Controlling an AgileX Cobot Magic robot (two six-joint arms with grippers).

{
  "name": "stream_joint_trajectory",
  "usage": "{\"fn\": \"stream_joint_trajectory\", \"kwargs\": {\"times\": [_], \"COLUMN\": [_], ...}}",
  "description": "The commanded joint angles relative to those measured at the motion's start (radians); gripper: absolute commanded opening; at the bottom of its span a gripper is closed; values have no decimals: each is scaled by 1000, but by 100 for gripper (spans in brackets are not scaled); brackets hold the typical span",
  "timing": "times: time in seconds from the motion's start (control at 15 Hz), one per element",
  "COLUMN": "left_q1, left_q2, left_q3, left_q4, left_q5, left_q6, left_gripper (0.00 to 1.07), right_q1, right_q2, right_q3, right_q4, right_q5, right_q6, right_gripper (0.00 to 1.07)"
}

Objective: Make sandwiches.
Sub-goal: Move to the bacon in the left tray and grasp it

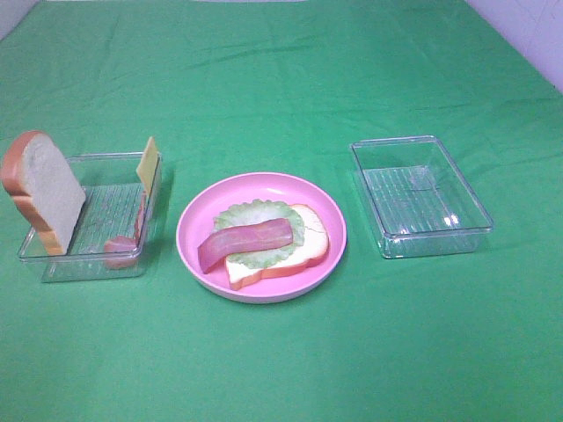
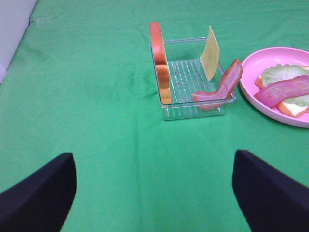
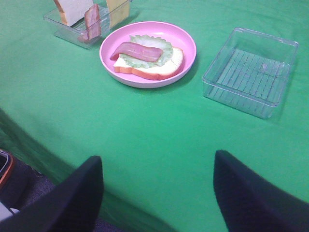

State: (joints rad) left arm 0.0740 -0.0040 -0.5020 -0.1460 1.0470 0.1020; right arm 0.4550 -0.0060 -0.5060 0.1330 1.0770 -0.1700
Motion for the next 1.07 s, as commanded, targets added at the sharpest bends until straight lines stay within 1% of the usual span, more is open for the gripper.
{"fn": "stream_joint_trajectory", "kwargs": {"times": [0.07,0.2,0.27,0.33,0.4,0.47,0.53,0.6,0.67,0.73,0.8,0.93,1.0,1.07], "left_q1": [4,4,4,4,4,4,4,4,3,3,3,2,-8,-19], "left_q2": [18,139,273,273,358,472,645,754,857,857,976,1152,1200,1221], "left_q3": [-17,-74,-123,-123,-155,-200,-262,-298,-328,-328,-359,-419,-444,-459], "left_q4": [-31,-37,-59,-59,-86,-132,-207,-250,-283,-283,-315,-337,-335,-333], "left_q5": [-28,-126,-181,-181,-183,-174,-155,-139,-128,-128,-123,-128,-135,-141], "left_q6": [1,-30,-48,-48,-48,-48,-25,21,67,67,109,140,141,141], "left_gripper": [83,83,83,83,83,83,83,83,83,83,83,80,78,77], "right_q1": [0,0,-1,-1,-5,-17,-78,-173,-222,-222,-279,-405,-445,-461], "right_q2": [-14,-14,-14,-14,-13,-8,-6,-6,-6,-6,-6,-6,-6,-6], "right_q3": [1,1,1,1,1,1,1,1,1,1,1,1,1,1], "right_q4": [1,2,4,4,6,15,25,26,26,26,26,27,27,27], "right_q5": [-9,-9,-9,-9,-9,-9,-9,-9,-9,-9,-9,-9,-9,-9], "right_q6": [-12,-12,-12,-12,-12,-12,-12,-12,-12,-12,-12,-12,-12,-12], "right_gripper": [63,63,63,63,63,63,63,63,63,63,63,63,63,63]}}
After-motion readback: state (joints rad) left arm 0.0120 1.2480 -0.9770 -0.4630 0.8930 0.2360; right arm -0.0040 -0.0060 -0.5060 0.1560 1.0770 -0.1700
